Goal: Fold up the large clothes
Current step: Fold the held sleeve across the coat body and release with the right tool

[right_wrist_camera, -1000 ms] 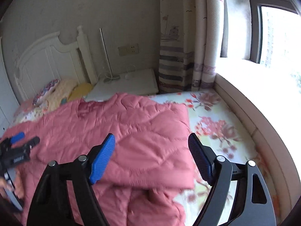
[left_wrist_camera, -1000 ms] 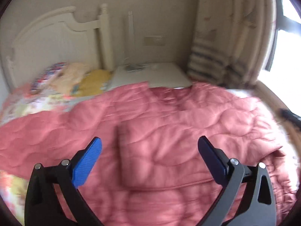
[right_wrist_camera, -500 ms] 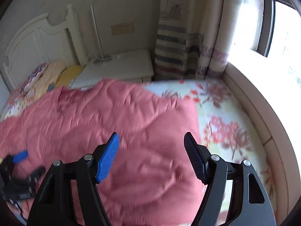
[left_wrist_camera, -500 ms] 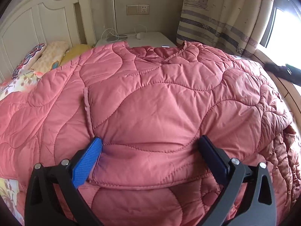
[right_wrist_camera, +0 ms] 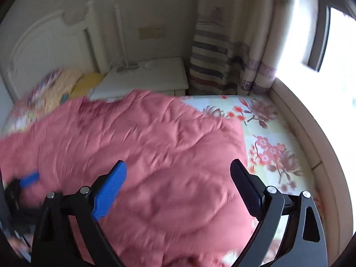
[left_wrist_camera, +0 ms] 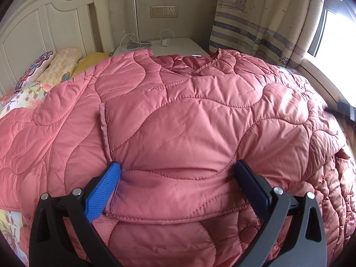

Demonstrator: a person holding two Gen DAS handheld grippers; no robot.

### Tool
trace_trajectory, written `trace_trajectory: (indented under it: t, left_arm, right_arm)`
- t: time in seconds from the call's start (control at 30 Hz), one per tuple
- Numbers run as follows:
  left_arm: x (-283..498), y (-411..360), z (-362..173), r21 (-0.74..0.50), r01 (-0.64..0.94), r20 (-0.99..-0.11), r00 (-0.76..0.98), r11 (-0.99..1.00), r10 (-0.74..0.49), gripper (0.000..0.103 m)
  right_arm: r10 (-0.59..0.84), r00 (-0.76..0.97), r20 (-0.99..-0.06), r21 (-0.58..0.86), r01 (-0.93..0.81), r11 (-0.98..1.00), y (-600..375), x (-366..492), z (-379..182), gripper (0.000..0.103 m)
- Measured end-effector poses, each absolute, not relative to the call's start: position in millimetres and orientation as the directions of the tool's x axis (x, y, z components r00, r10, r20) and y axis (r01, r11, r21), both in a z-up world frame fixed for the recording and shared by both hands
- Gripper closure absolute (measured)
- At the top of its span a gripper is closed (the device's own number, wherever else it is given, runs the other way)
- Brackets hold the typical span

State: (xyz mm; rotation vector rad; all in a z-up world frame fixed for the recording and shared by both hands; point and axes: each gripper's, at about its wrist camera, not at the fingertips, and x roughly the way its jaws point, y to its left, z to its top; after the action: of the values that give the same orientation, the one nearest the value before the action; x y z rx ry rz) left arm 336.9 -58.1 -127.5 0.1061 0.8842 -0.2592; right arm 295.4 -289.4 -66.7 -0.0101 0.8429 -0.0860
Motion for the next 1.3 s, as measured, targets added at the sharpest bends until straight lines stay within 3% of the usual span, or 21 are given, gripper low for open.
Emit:
trace_trajectory:
  t: [0.17, 0.37, 0.53, 0.8, 1.03, 1.3]
  left_arm:
    - [336.9, -58.2, -127.4, -0.014, 0.267, -0.776, 0.605, 0.963, -0.179, 0.002]
    - [336.7, -57.9, -127.1, -0.015, 0.268, -0.776, 0.605, 0.963, -0.180, 0.002]
    - [334.1, -55.9, -125.2, -0.019, 0.268, -0.775, 0.605, 0.963, -0.184, 0.002]
    - [277.2, -5.3, -89.6, 0.012, 0.200, -0.743, 0.657, 0.980, -0.125, 0.002]
    - [253.3, 55.1, -125.2, -0.001, 0.095, -0.816, 0.575, 0.995, -0.056, 0.002]
    - [249.4, 54.7, -130.5, 0.017, 0.105, -0.808, 0.588, 0.994, -0.048, 0.002]
  right_arm:
    - [-0.118, 0.618, -0.777, -0.112, 0.048, 0.993, -267.7, 280.8, -107.3, 0.011]
    - [-0.113, 0.662, -0.741, -0.079, 0.082, 0.994, -253.2, 255.3, -78.4, 0.011]
    - [-0.134, 0.583, -0.801, -0.100, 0.091, 0.991, -244.1, 257.3, -117.8, 0.007]
    - [-0.119, 0.592, -0.797, -0.068, 0.108, 0.992, -251.8, 258.4, -119.3, 0.005]
    - [-0.116, 0.591, -0.798, -0.064, 0.109, 0.992, -253.3, 258.6, -119.5, 0.005]
    - [-0.127, 0.593, -0.795, -0.072, 0.115, 0.991, -248.0, 255.5, -120.5, 0.005]
